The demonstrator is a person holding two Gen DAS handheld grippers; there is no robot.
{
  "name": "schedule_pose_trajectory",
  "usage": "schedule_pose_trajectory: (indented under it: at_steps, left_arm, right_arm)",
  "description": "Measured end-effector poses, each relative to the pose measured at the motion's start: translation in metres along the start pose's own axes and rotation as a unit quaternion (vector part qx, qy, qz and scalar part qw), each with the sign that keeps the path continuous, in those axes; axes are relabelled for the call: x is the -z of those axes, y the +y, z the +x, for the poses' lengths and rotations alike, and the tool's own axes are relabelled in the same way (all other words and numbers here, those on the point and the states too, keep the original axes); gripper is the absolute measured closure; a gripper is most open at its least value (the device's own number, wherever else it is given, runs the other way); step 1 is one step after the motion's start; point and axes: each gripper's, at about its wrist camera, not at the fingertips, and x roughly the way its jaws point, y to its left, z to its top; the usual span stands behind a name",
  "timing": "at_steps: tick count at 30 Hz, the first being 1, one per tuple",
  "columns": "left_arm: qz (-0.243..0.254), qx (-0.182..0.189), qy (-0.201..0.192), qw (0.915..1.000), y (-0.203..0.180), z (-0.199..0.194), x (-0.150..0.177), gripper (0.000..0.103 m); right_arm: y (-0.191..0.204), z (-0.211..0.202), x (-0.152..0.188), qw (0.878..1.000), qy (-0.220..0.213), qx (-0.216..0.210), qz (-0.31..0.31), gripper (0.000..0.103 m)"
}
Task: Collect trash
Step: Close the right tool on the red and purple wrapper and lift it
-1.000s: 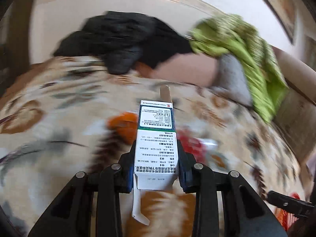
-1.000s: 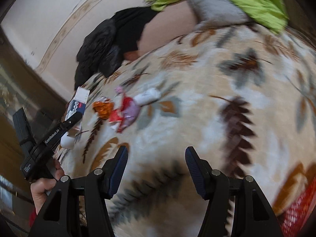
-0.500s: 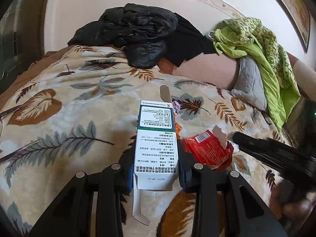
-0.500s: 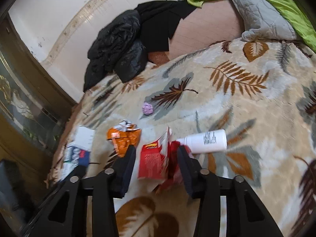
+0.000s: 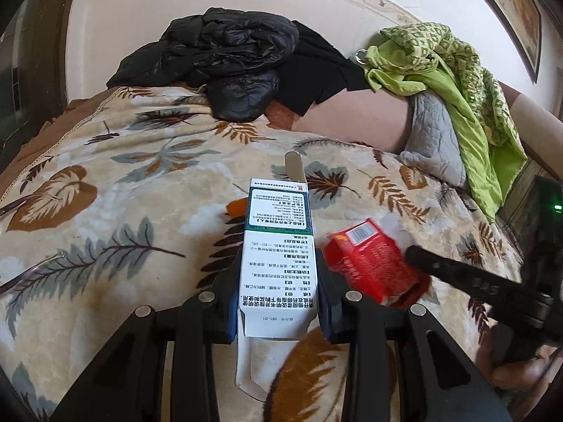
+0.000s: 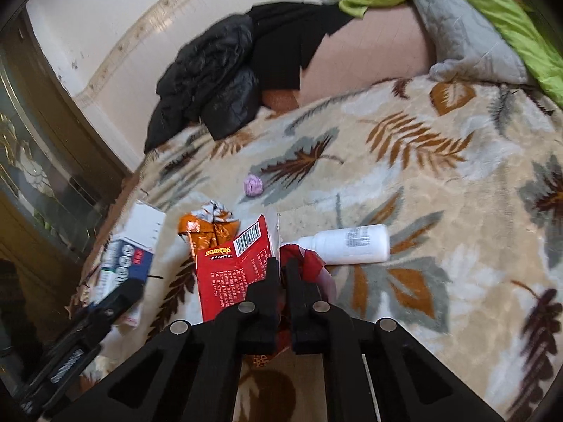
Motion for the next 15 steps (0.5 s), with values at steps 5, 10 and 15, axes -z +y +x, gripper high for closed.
schedule_pose_trajectory:
  at_steps: [5,10,15]
  left_arm:
    - [0.01,0.015,-0.007,0.9998,-0.017,-0.01,0.006,0.07]
    - [0.021,0.016,-0.009,0.9996,-0.029,-0.016,0.014,0.07]
    - [0.023,0.011,-0.003,0.9997,-0.031,-0.015,0.018,0.07]
  right_arm:
    - [-0.015,-0.032,0.008,1.0,-0.016,-0.009,0.016,0.099]
    - [-0.036,-0.039,0.017,0.999,0.011,0.004,0.038,0.095]
    - [-0.047,-0.06,0.023,0.999,-0.005,0.011,0.048,0.088]
